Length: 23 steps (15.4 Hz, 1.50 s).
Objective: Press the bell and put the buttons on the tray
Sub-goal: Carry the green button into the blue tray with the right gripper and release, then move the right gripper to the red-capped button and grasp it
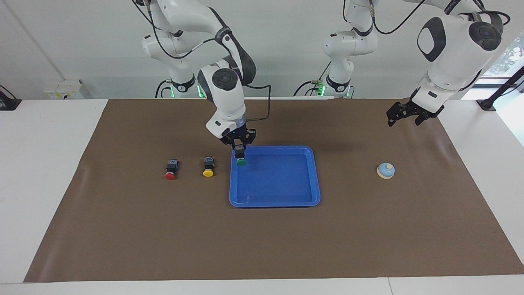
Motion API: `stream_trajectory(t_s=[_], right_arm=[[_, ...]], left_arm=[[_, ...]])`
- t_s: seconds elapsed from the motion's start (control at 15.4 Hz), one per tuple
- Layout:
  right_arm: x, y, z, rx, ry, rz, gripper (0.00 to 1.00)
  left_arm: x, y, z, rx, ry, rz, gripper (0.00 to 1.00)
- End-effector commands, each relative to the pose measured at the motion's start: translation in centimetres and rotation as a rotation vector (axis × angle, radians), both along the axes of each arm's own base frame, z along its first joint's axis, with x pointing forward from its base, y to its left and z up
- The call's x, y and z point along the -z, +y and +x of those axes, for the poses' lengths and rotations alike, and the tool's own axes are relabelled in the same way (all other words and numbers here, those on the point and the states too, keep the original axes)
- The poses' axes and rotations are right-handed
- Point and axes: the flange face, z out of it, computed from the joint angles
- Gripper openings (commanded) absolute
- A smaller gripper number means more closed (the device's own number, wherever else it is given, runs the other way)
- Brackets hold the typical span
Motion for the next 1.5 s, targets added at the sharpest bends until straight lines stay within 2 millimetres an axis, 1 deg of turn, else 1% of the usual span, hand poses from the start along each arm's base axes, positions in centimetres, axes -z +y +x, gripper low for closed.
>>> stream_trajectory(t_s=[0.0,0.2,0.33,0.39,0.46,0.52,0.78,0.85,0.91,0.98,1.04,1.11,1.17,1.24,1.3,1.37,1.43], right_arm=[[1.8,1.7,0.2,0.042,-0.003,0.015,0.00],[2.7,0.9,0.9,0.056,-0.003,0.016,0.00],[3.0,1.0,0.9,0.058,-0.011,0.021,0.00],[3.6,0.7,0.8,0.062,-0.014,0.021,0.00],[4.0,0.0,0.9,0.073,-0.016,0.021,0.00],[4.1,-0.7,1.3,0.083,-0.021,0.022,0.00],[4.5,-0.8,1.5,0.096,-0.025,0.026,0.00],[4.4,-0.8,1.5,0.098,-0.026,0.028,0.11],[4.5,-0.8,1.5,0.100,-0.022,0.027,0.38],[4.5,-0.8,1.5,0.101,-0.021,0.027,0.59],[4.3,-0.8,1.5,0.101,-0.021,0.027,0.73],[4.0,-0.6,1.6,0.099,-0.019,0.026,0.94],[3.5,-0.6,1.7,0.100,-0.021,0.027,1.00],[2.6,-1.1,2.2,0.104,-0.017,0.025,1.00],[1.6,-2.0,2.8,0.112,-0.009,0.020,1.00],[0.4,-3.5,3.5,0.129,-0.004,0.017,1.00],[-0.5,-5.0,4.1,0.132,-0.006,0.017,1.00]], left_arm=[[-0.5,0.1,0.0,-0.009,0.004,-0.004,1.00],[-0.5,0.1,0.0,-0.009,0.004,-0.004,1.00],[-0.5,0.2,0.0,-0.011,0.004,-0.004,1.00],[-0.5,0.0,0.0,-0.008,0.004,-0.004,1.00],[-0.5,0.1,0.0,-0.009,0.004,-0.004,1.00],[-0.5,0.1,0.0,-0.009,0.004,-0.004,1.00],[-0.5,0.0,0.0,-0.008,0.004,-0.004,1.00],[-0.5,0.1,0.0,-0.009,0.004,-0.004,1.00],[-0.5,0.2,0.0,-0.011,0.006,-0.004,1.00],[-0.5,0.1,0.0,-0.009,0.004,-0.004,1.00],[-0.5,0.1,0.0,-0.009,0.004,-0.004,1.00],[-0.5,0.1,0.0,-0.009,0.004,-0.004,1.00],[-0.5,0.0,0.0,-0.008,0.006,-0.004,1.00],[-0.5,0.2,0.0,-0.011,0.004,-0.004,1.00],[-0.5,0.2,0.0,-0.011,0.004,-0.004,1.00],[-0.5,0.2,0.0,-0.011,0.004,-0.004,1.00],[-0.5,0.0,0.0,-0.008,0.004,-0.004,1.00]])
